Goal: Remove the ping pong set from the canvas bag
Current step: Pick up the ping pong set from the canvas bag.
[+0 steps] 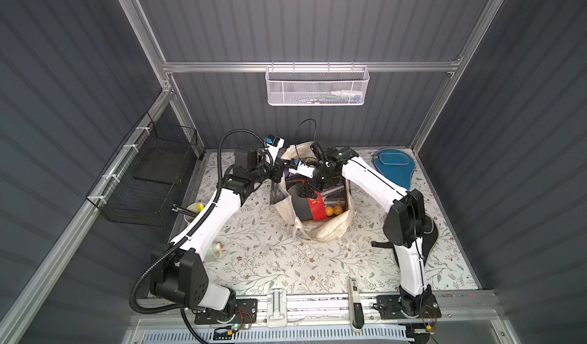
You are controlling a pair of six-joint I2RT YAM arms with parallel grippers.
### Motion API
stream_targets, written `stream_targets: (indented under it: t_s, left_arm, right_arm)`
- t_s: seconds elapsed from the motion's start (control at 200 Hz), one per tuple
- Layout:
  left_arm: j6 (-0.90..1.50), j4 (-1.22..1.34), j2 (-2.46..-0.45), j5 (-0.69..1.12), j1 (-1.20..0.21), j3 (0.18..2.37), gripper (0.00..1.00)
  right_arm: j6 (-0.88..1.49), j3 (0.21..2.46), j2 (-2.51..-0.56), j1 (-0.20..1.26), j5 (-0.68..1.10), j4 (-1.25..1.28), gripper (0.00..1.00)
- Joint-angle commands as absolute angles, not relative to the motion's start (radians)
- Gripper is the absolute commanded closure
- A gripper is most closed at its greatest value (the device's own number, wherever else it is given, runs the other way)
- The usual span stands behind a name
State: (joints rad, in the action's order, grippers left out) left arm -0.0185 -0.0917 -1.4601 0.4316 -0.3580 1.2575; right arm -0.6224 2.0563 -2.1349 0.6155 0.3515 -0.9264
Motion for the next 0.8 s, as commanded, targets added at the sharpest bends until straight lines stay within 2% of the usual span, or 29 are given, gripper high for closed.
stream_targets:
  t_s: [0.0,0.27,0.445,0.58,0.745,0.795]
  left_arm:
    - [-0.048,-0.057,-1.441,0.555,-0.385,1.251,1.00]
    - [-0.065,-0.068,-1.445,0.528,-0.385,1.256,1.00]
    - [-0.065,-0.072,-1.438,0.508,-0.385,1.253,1.00]
    - [-0.064,-0.090,-1.425,0.490,-0.385,1.252,1.00]
    - [-0.080,-0.172,-1.390,0.400,-0.384,1.272,1.00]
    - [-0.086,-0.202,-1.380,0.359,-0.385,1.283,1.00]
  right_arm:
    - [-0.646,2.076,-2.158,0.635,0.438,-1.048,0.02]
    - [-0.581,1.969,-2.054,0.639,0.469,-1.116,0.15]
    - [-0.566,1.892,-2.013,0.638,0.505,-1.093,0.41]
    - [-0.550,1.908,-2.054,0.638,0.503,-1.099,0.79]
    - [-0.551,1.939,-2.056,0.637,0.471,-1.115,1.00]
    - [-0.558,1.936,-2.039,0.637,0.458,-1.115,1.00]
